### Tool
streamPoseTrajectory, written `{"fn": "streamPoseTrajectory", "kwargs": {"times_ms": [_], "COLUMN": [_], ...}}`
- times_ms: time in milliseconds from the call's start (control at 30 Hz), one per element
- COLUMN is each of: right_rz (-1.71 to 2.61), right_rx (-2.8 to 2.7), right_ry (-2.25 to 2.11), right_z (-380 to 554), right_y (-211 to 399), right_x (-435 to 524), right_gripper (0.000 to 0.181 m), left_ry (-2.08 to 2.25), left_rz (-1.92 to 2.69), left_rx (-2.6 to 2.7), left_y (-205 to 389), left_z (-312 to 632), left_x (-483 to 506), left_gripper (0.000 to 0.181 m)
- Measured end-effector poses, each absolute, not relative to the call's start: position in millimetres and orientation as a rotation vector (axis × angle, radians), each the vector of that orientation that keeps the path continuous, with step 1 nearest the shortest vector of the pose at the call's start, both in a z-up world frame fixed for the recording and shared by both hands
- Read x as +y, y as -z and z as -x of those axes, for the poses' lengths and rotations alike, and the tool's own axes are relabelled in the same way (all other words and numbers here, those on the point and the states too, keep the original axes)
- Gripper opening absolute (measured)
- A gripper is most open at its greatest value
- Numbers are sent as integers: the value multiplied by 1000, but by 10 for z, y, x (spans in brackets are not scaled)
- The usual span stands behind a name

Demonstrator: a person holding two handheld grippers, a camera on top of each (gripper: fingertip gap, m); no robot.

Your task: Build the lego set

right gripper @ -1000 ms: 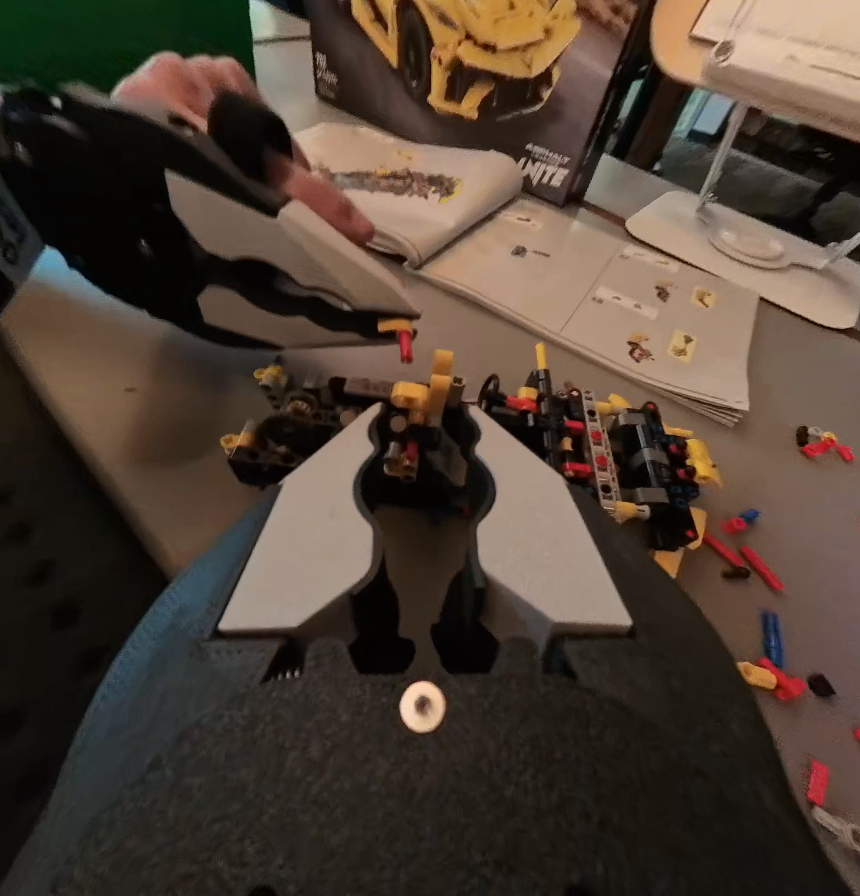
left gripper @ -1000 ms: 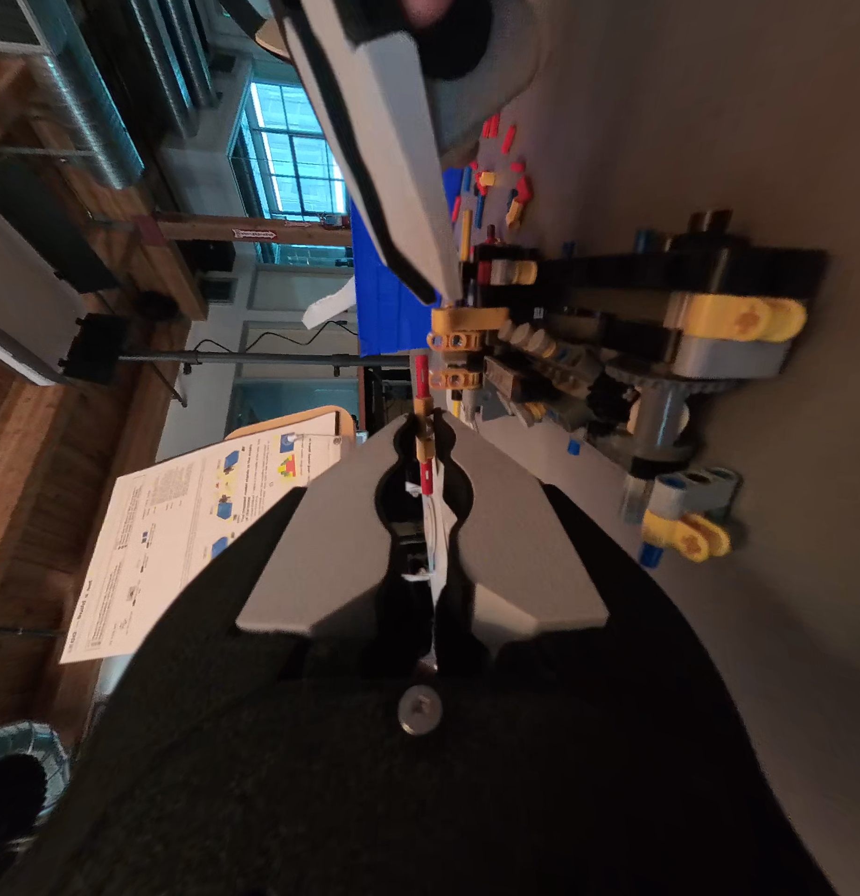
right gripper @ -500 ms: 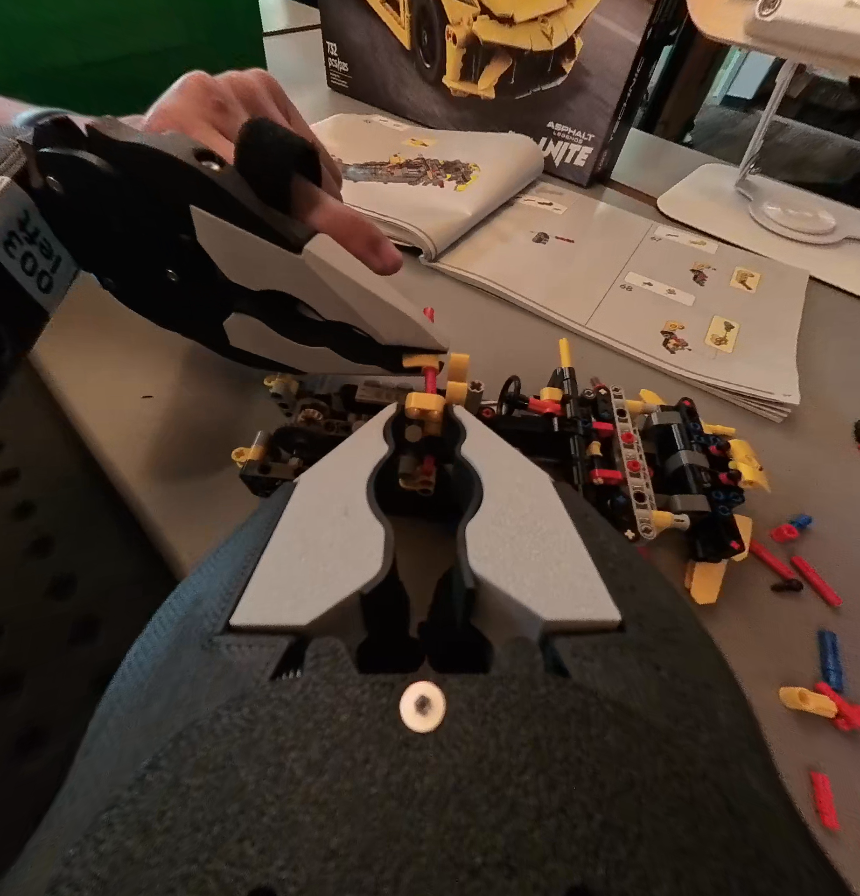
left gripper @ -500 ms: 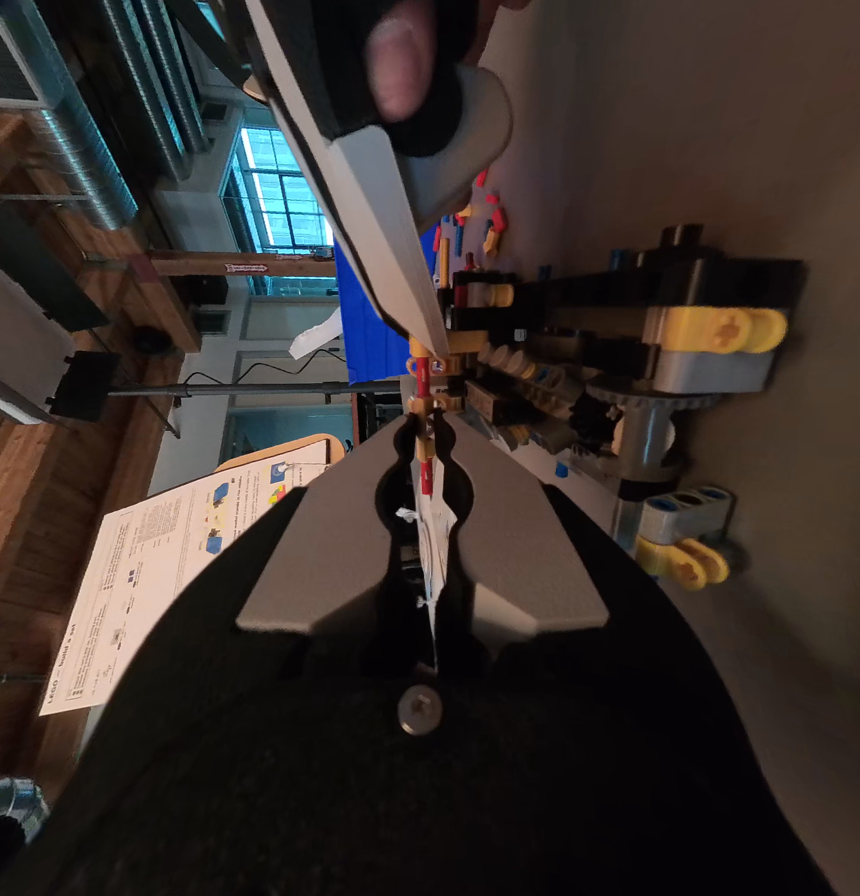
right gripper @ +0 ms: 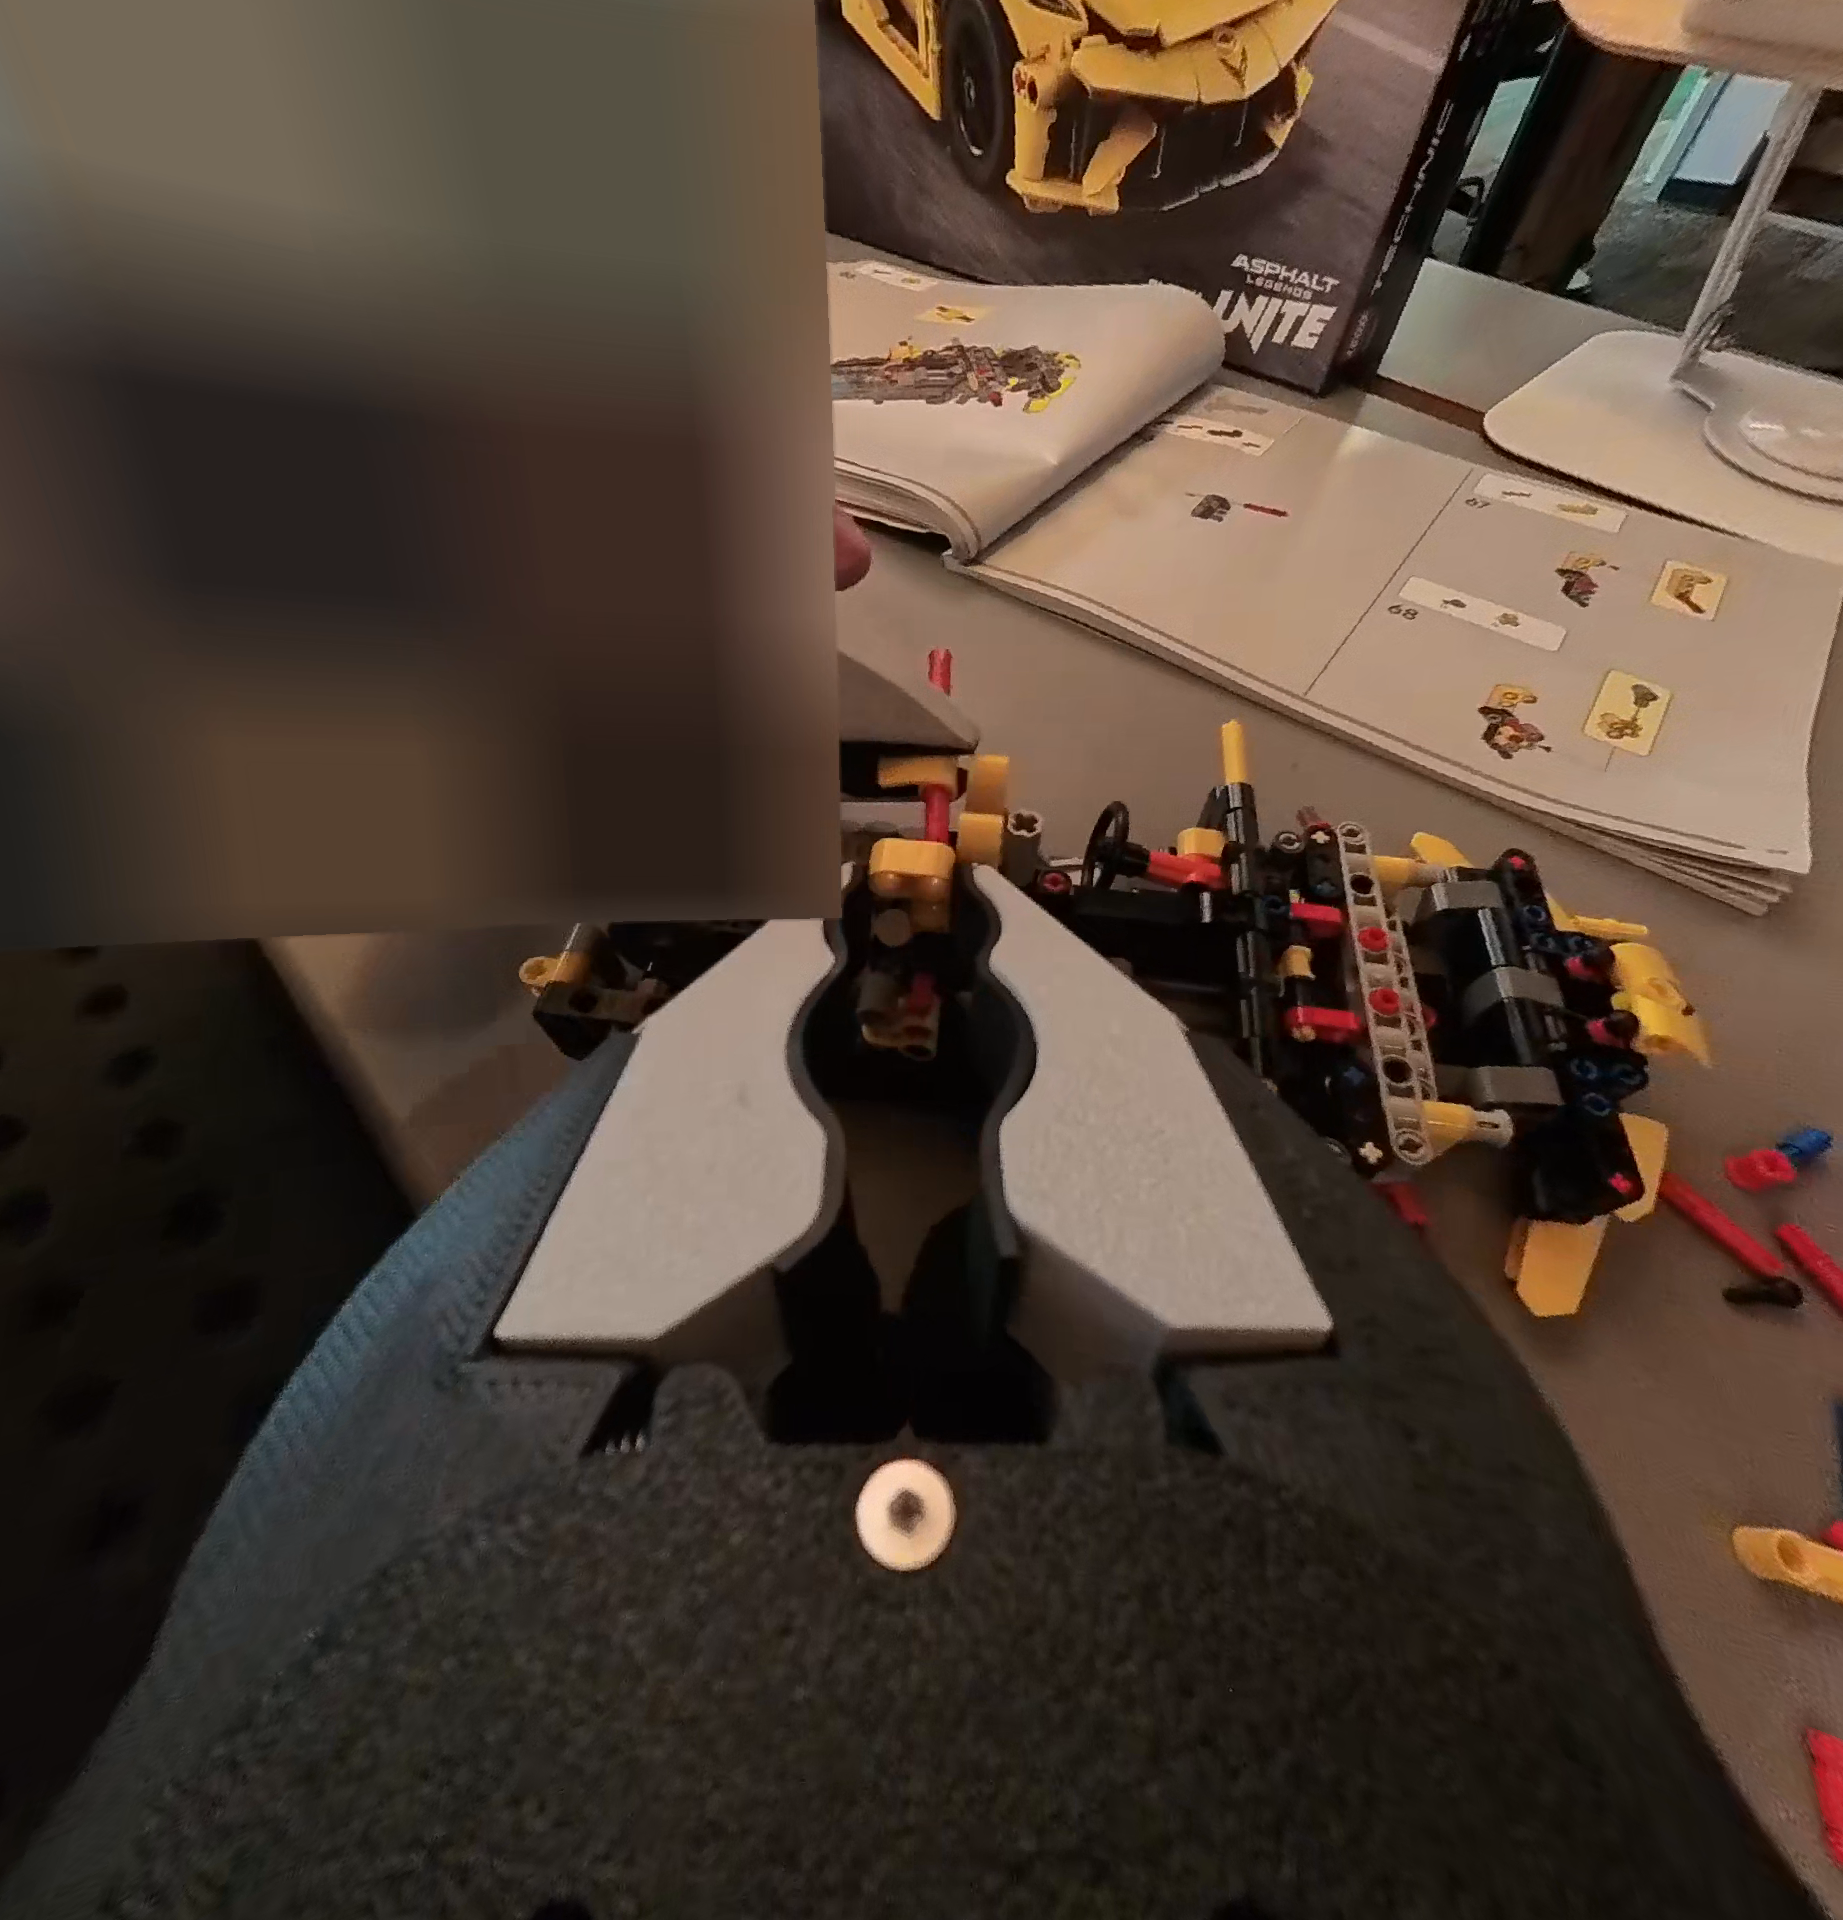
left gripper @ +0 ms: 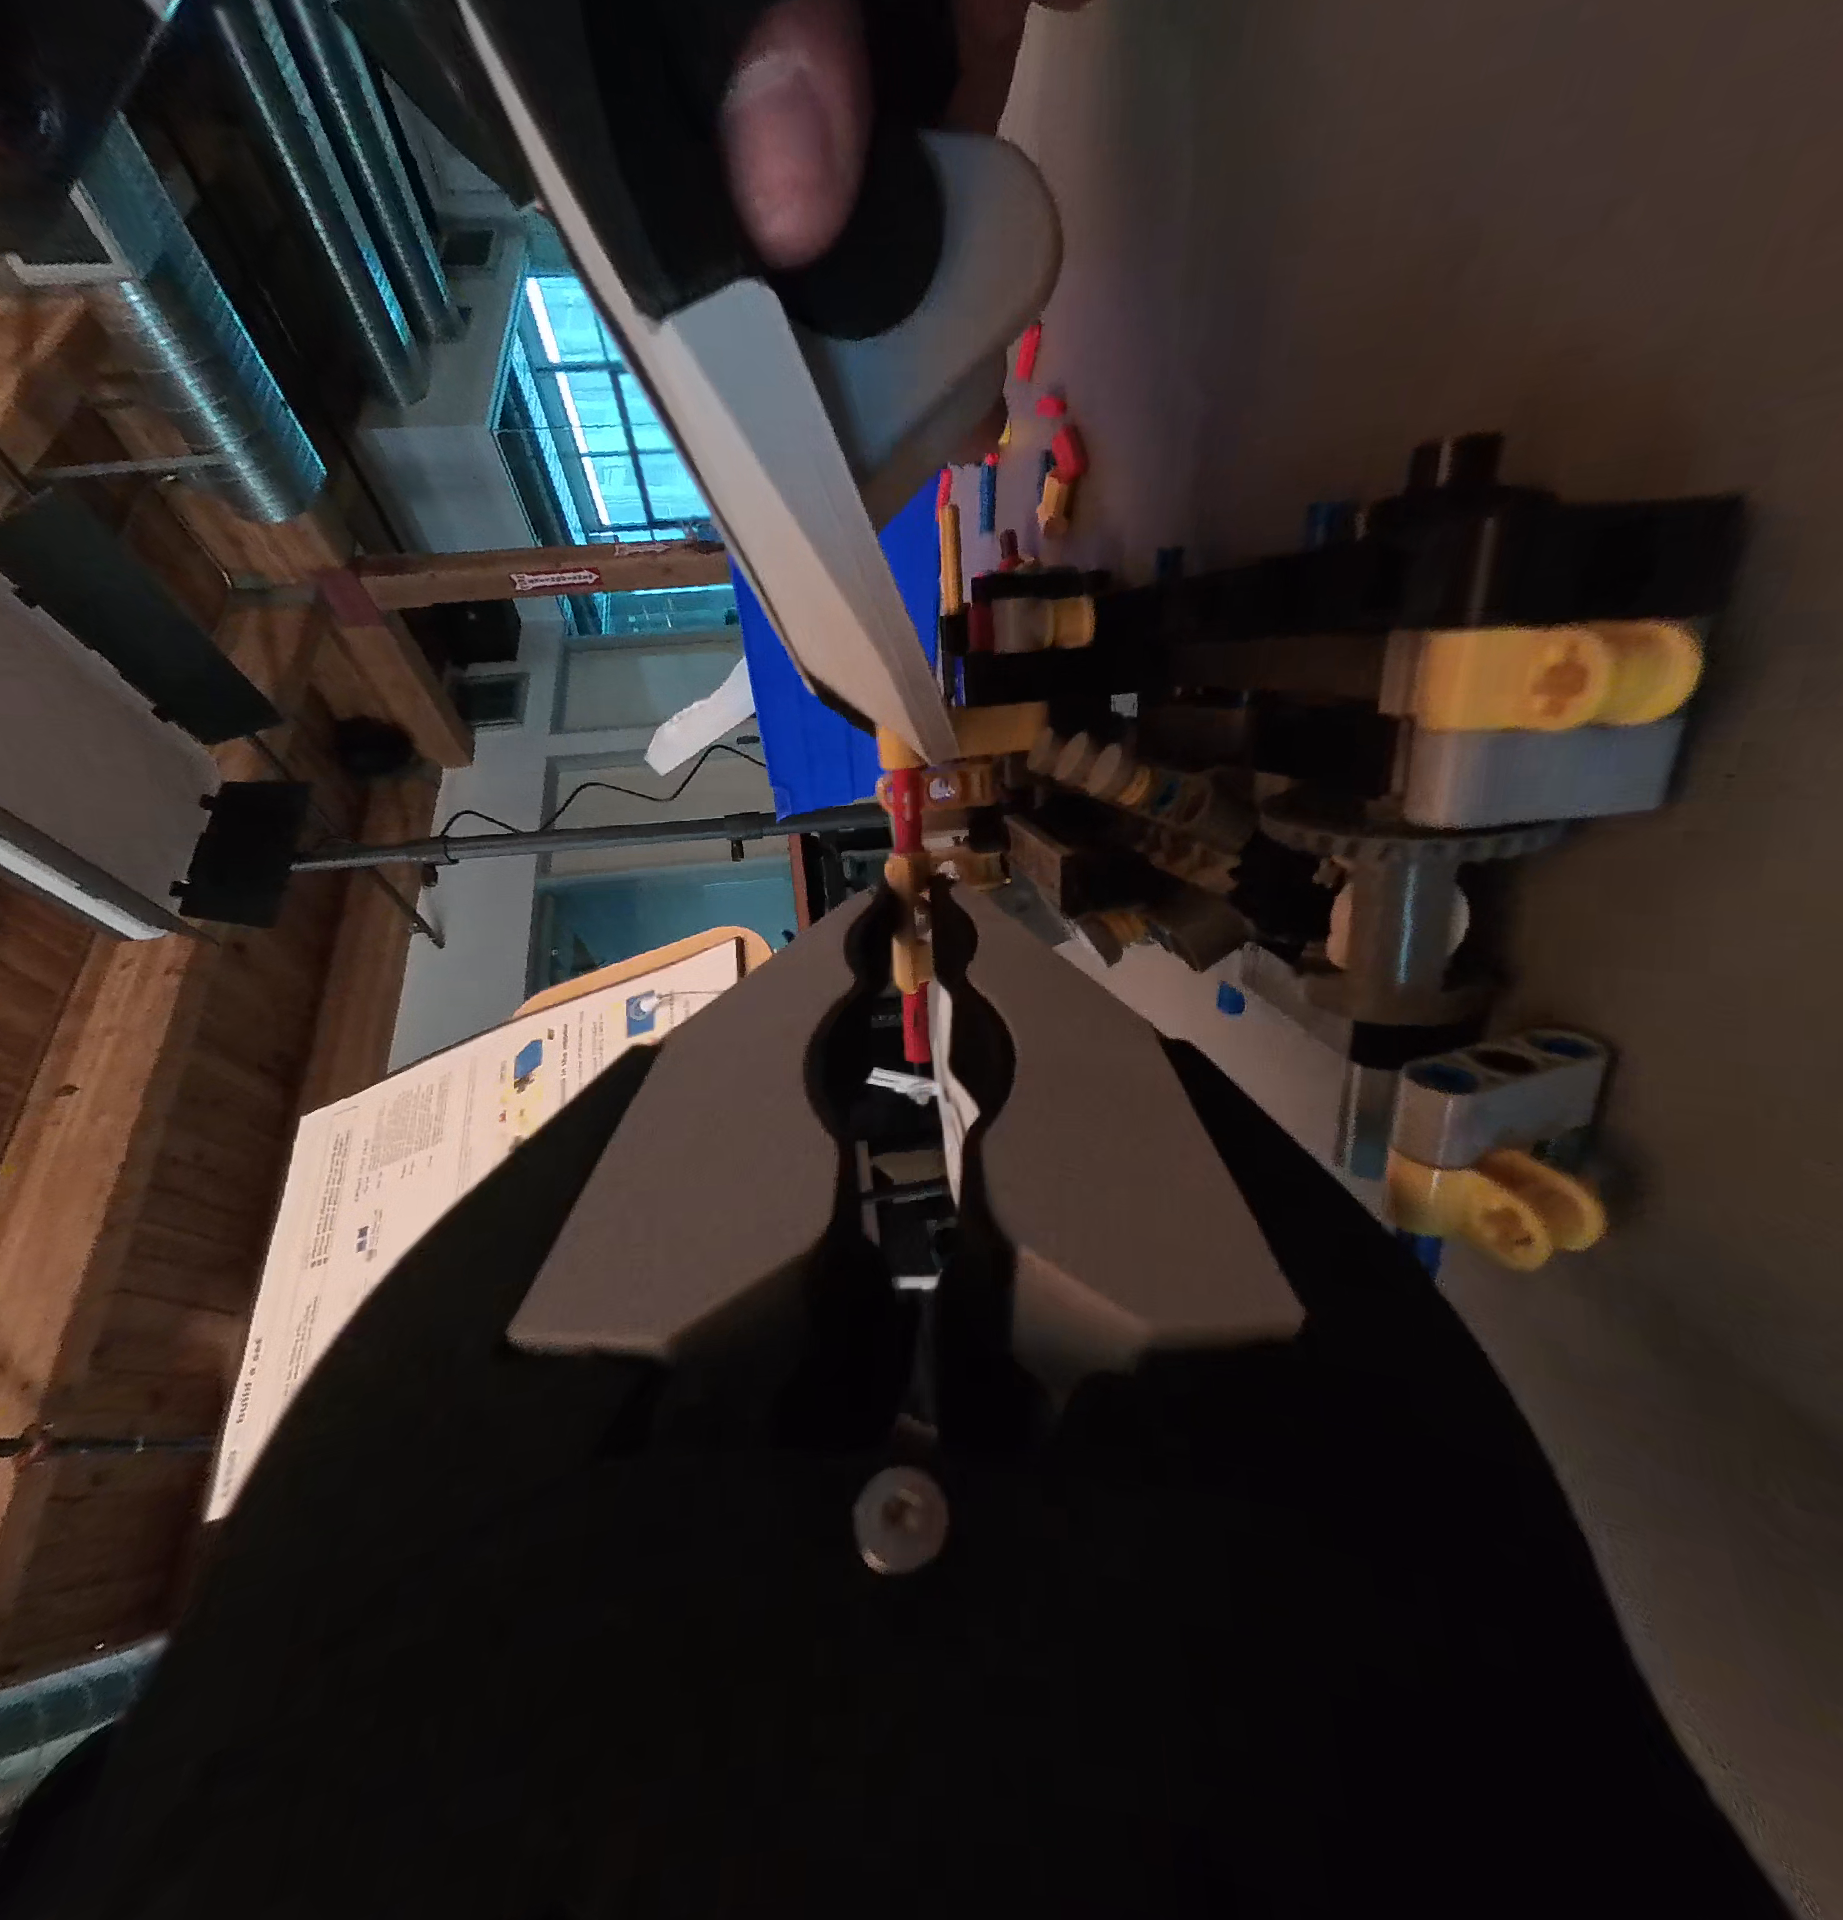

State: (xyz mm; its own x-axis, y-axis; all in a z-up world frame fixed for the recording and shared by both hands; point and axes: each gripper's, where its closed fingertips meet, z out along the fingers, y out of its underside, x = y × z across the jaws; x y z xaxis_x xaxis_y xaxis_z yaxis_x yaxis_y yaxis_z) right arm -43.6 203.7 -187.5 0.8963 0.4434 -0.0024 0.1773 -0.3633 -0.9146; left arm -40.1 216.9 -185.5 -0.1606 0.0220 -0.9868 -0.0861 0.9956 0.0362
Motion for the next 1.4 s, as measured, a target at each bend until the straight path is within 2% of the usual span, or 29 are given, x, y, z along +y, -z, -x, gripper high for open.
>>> {"fn": "streamPoseTrajectory", "kwargs": {"times_ms": [1400], "right_rz": [1928], "right_rx": [-508], "right_ry": [-468], "right_z": [481], "right_y": [1885], "right_x": [1984], "right_gripper": [15], "left_ry": [-19], "left_rz": [-44], "left_rx": [1760], "left_y": [1804], "left_z": [404], "left_x": [2153], "left_gripper": [6]}}
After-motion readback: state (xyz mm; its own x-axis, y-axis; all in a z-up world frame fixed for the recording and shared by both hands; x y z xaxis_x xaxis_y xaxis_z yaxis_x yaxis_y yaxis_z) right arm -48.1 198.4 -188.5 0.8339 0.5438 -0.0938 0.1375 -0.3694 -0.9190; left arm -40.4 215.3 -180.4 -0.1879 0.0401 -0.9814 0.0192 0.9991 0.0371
